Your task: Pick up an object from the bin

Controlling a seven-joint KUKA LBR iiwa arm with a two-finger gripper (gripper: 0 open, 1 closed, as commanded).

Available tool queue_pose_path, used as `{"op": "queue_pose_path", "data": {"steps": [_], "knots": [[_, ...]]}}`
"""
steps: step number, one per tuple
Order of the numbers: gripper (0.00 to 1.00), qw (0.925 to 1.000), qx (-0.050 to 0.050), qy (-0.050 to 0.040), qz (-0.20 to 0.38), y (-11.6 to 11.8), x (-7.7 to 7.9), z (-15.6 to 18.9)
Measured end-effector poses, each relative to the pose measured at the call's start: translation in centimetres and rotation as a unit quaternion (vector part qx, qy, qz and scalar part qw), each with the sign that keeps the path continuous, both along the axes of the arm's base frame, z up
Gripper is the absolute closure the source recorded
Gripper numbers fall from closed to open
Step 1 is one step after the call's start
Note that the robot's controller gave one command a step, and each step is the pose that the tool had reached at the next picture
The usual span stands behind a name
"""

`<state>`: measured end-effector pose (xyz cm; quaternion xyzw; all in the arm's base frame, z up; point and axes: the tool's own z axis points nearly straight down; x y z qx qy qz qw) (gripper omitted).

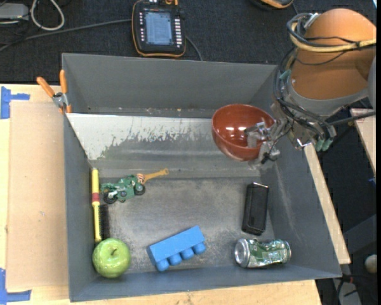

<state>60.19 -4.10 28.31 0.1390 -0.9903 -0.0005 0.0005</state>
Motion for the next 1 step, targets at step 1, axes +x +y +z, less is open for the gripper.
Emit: {"op": "queue_pose_path", "data": {"steps": [1], "knots": [[1.0, 0.9943, 0.001, 0.0044, 0.106, 0.5, -0.19, -9.47]]}}
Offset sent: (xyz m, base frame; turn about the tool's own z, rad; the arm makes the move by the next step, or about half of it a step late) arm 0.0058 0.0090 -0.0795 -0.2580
